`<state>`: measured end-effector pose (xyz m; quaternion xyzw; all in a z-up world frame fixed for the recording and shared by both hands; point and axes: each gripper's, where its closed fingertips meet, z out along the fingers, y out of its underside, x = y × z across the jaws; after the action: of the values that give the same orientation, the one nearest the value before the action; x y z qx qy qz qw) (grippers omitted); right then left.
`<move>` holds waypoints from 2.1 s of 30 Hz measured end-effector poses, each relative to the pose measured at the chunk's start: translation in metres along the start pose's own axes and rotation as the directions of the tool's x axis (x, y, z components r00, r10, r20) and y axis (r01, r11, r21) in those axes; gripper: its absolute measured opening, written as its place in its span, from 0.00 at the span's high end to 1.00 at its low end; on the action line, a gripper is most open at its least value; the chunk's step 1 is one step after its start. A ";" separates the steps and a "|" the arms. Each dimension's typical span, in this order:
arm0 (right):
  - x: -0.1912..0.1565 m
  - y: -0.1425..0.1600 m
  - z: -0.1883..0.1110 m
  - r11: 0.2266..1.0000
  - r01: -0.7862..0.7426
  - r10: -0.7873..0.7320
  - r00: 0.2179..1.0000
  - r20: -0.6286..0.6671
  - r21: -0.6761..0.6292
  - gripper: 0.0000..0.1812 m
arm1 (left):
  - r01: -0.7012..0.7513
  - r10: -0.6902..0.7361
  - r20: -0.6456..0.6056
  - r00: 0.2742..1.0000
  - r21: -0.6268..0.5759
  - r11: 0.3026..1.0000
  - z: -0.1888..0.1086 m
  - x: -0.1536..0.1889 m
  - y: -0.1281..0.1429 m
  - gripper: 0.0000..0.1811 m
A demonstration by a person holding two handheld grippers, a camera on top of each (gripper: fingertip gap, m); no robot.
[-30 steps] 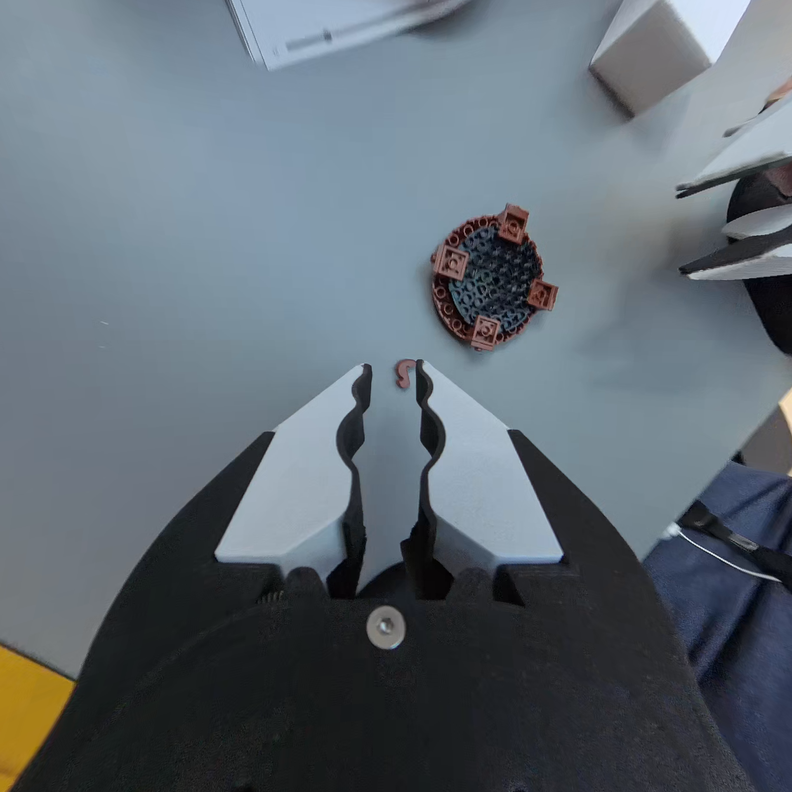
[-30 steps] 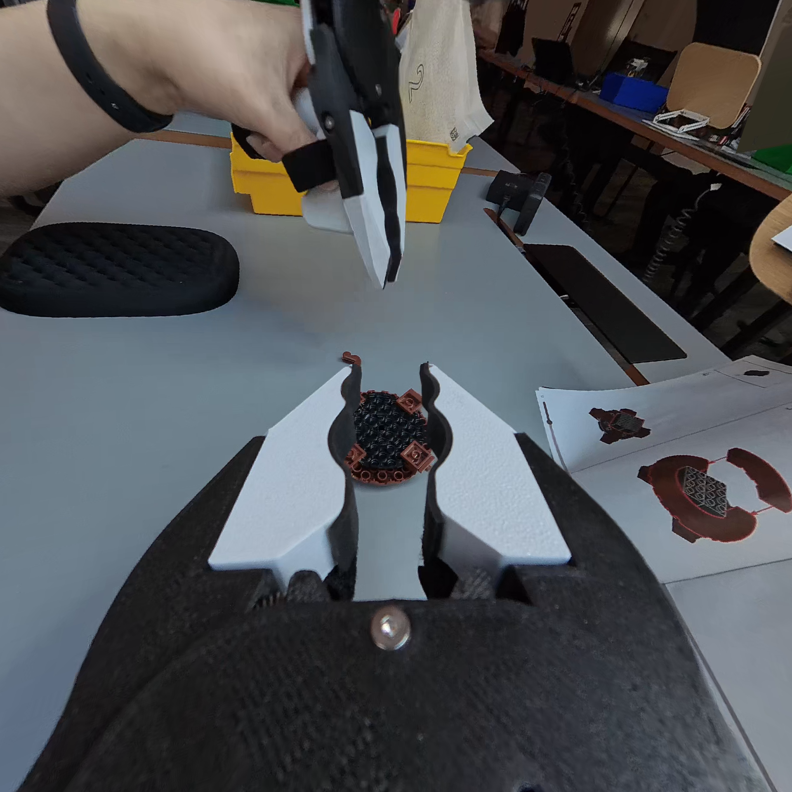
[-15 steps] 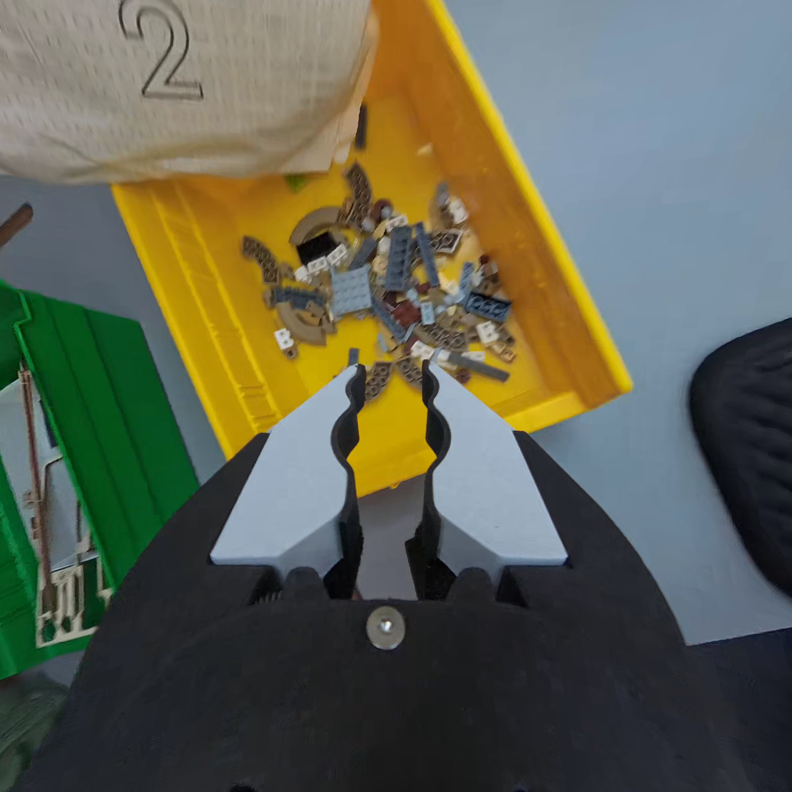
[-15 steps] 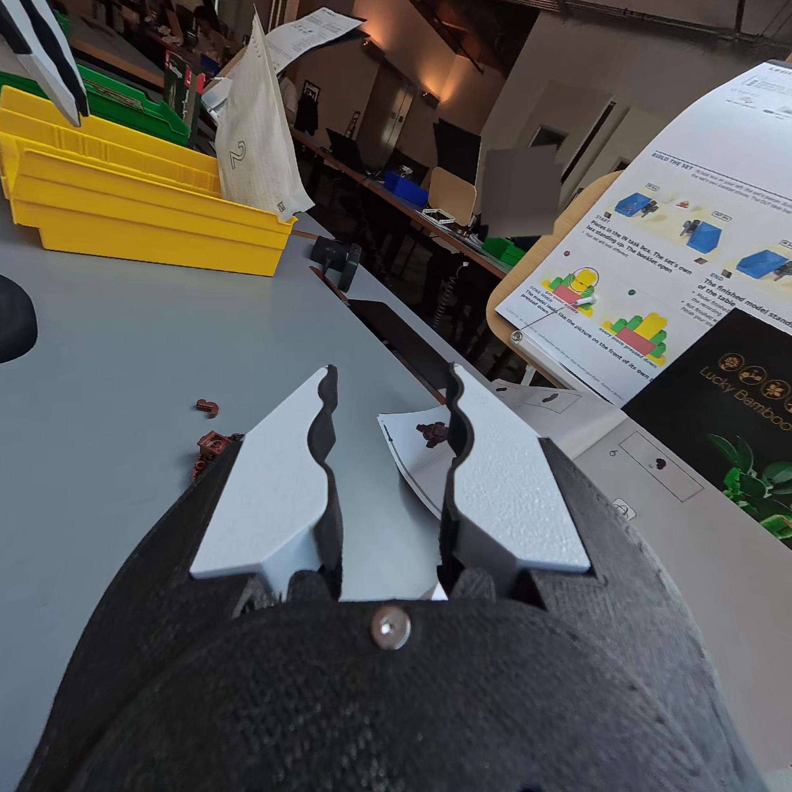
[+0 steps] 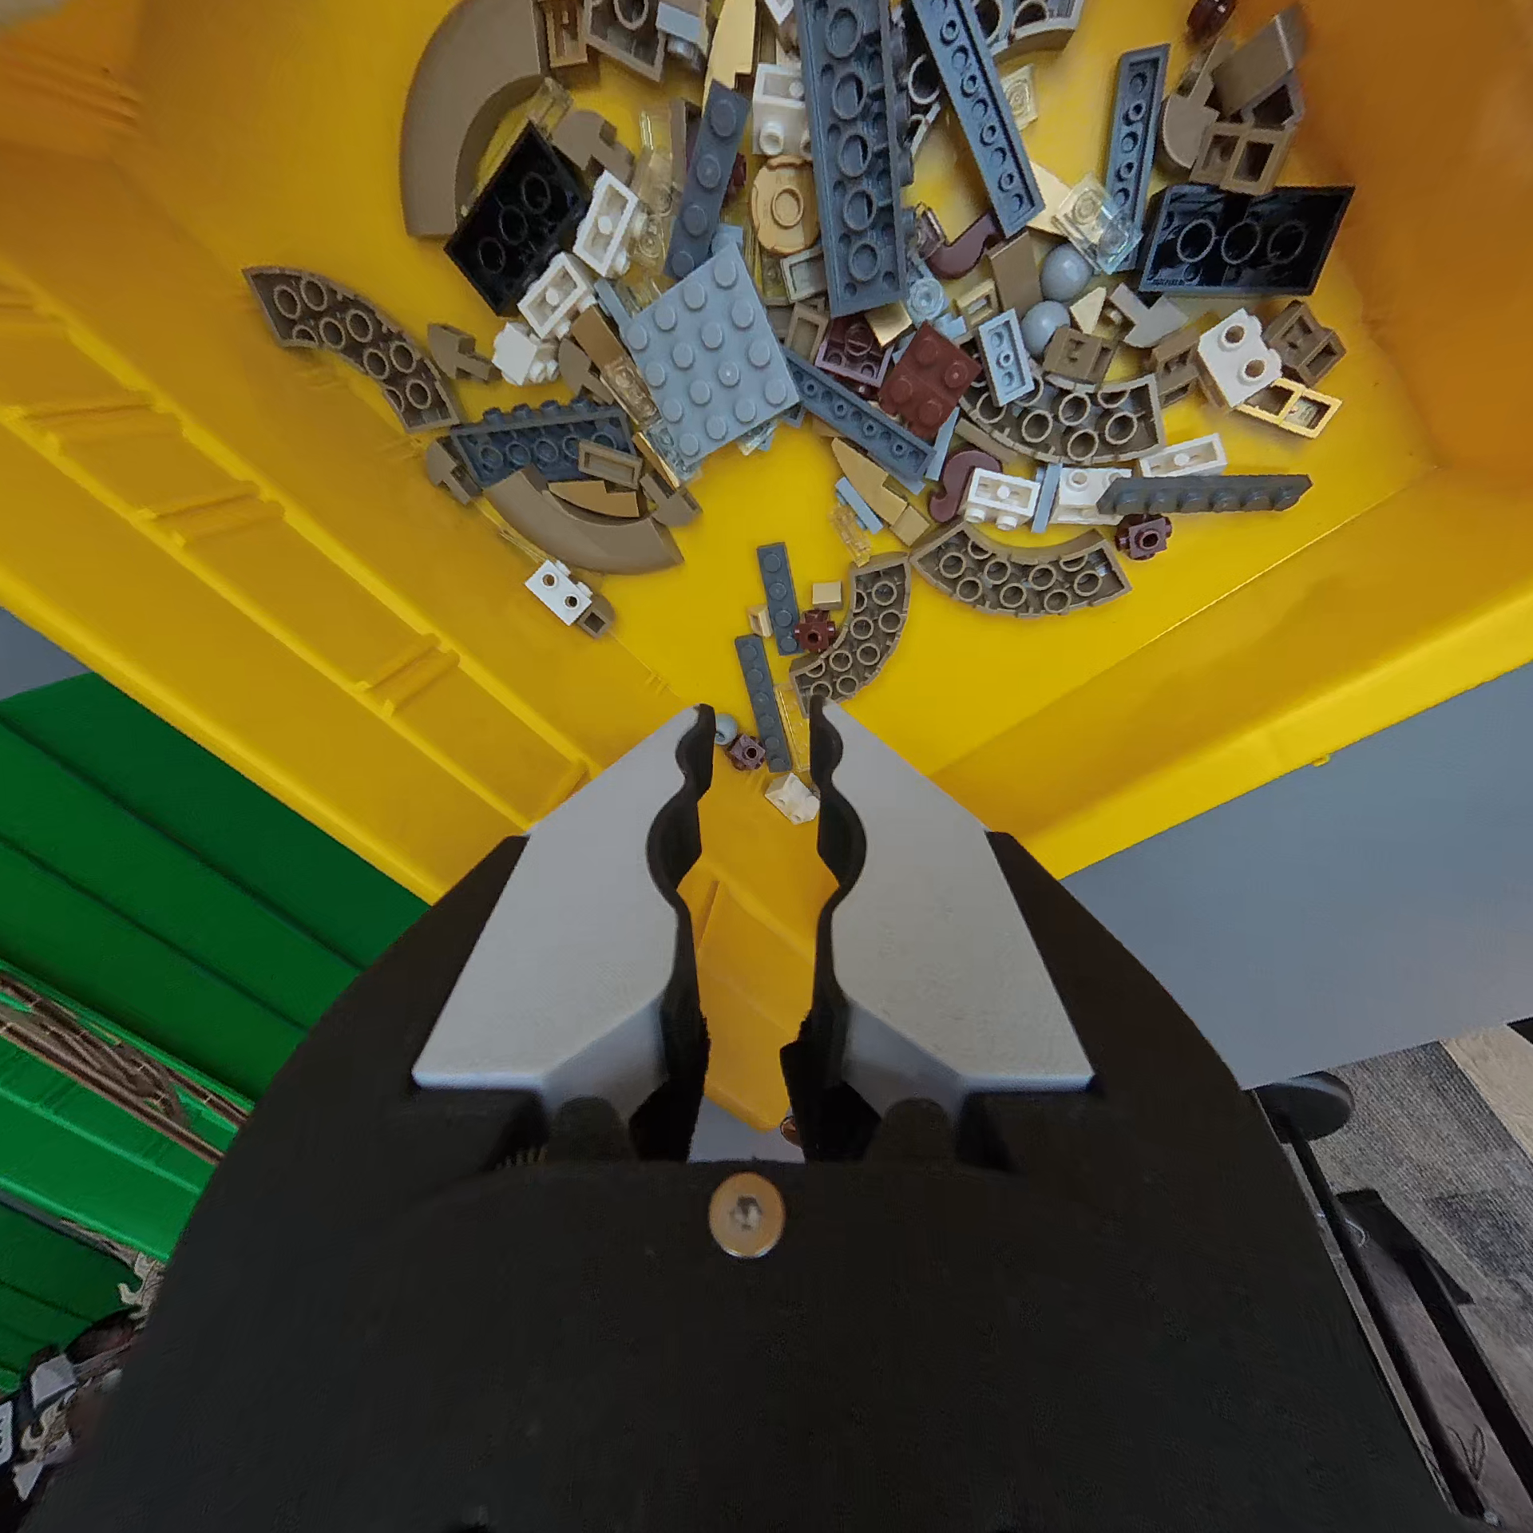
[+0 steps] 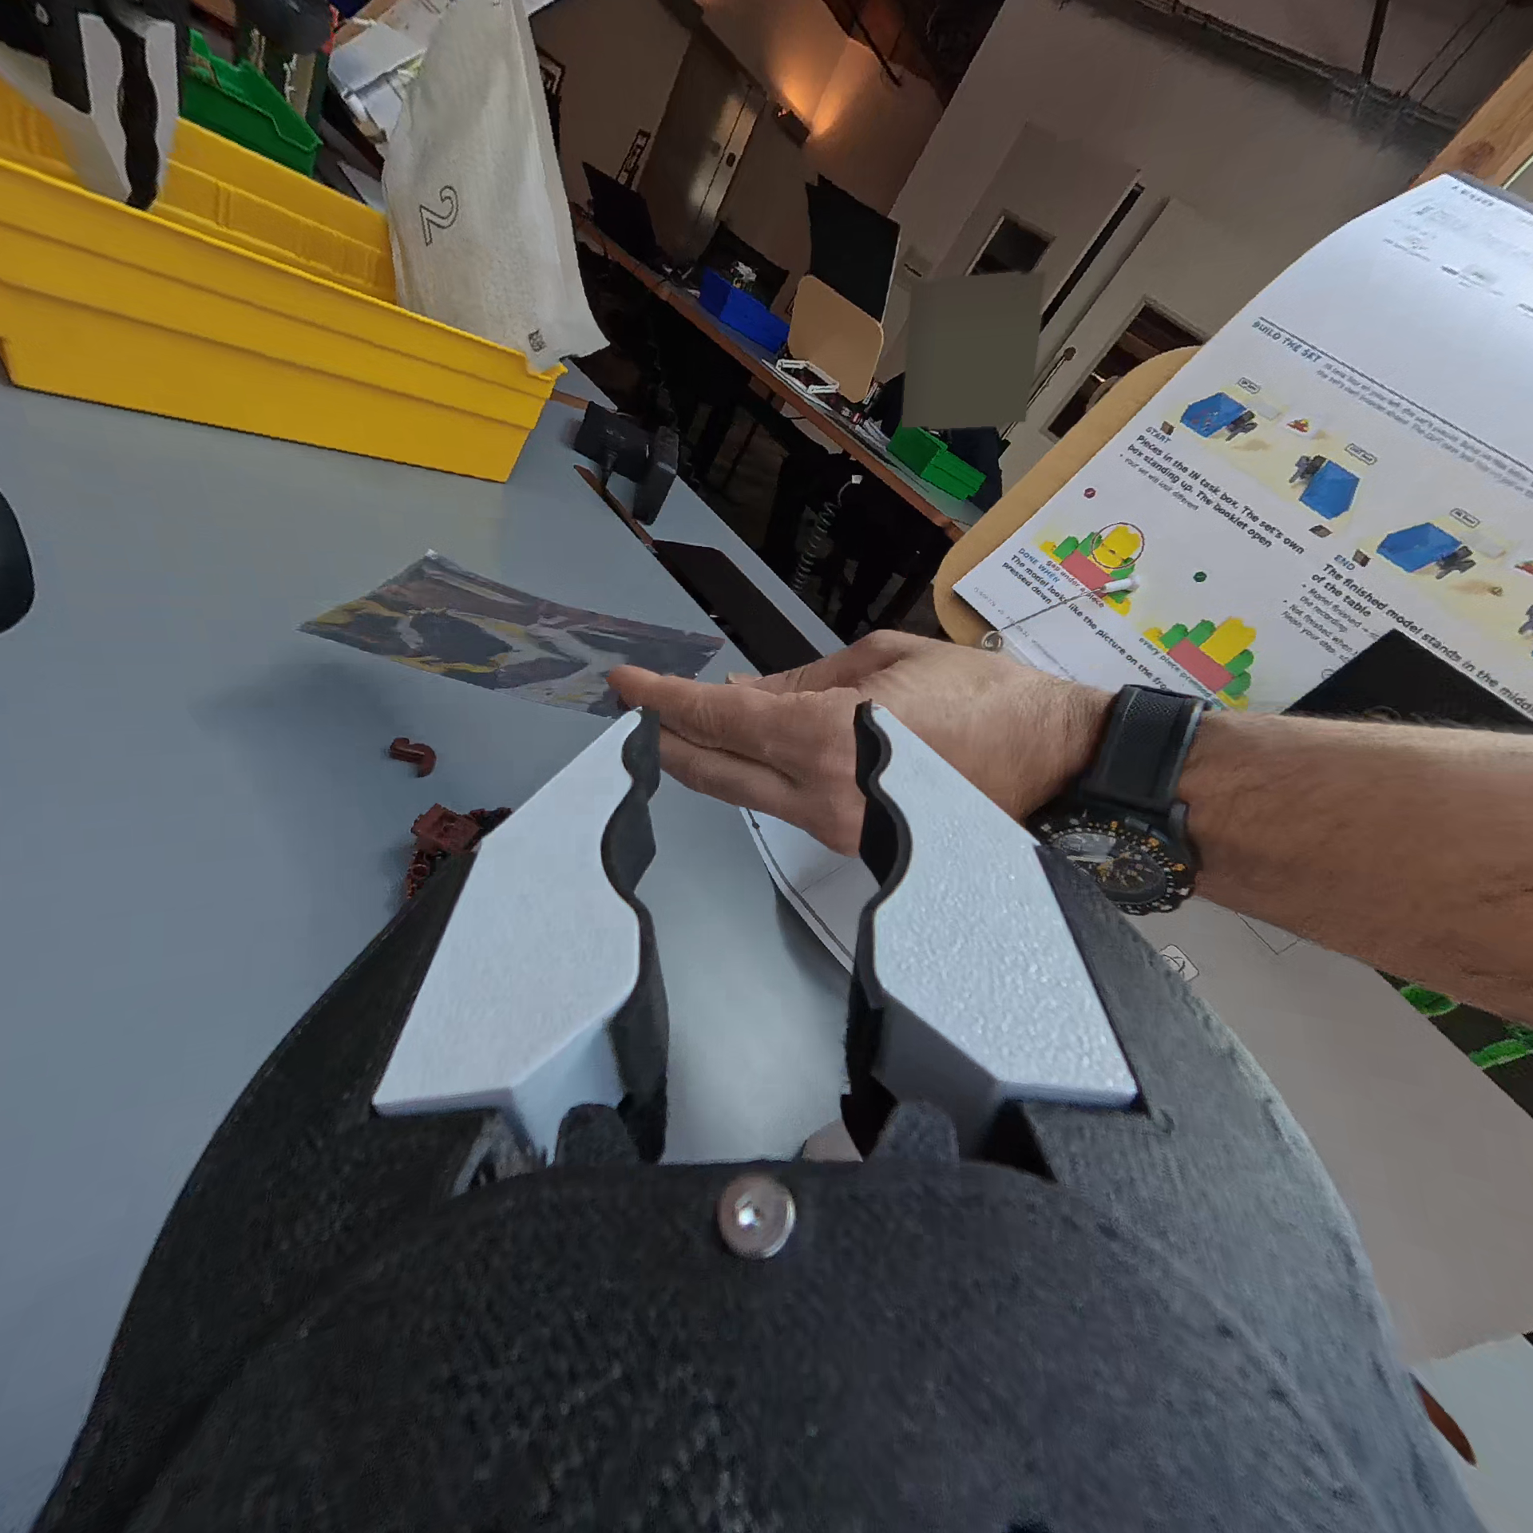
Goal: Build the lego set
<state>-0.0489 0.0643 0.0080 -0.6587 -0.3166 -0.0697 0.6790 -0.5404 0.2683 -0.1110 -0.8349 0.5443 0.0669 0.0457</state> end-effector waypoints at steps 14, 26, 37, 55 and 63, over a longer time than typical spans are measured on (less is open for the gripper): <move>-0.040 -0.009 0.000 0.996 0.065 -0.074 0.986 0.152 0.064 0.76 | 0.021 -0.013 -0.076 0.997 0.104 0.994 -0.006 0.006 -0.026 0.89; -0.058 -0.041 -0.003 0.986 0.099 -0.124 0.974 0.190 0.134 0.77 | -0.023 0.054 -0.205 0.977 0.149 0.988 0.013 0.010 -0.056 0.87; -0.089 -0.065 0.009 0.979 0.140 -0.176 0.948 0.264 0.150 0.77 | -0.265 0.275 -0.206 0.939 0.072 0.961 0.022 0.029 -0.039 0.88; -0.104 -0.068 0.020 0.981 0.155 -0.185 0.930 0.317 0.119 0.77 | -0.358 0.376 -0.253 0.892 0.115 0.927 0.030 0.041 -0.040 0.94; -0.104 -0.067 0.020 0.981 0.155 -0.185 0.926 0.329 0.114 0.77 | -0.345 0.365 -0.294 0.883 0.120 0.931 0.028 0.052 -0.037 0.92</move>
<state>-0.1725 0.0414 0.0090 -0.6011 -0.4872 -0.0005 0.6335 -0.4878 0.2403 -0.1468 -0.7192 0.6902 -0.0756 -0.0268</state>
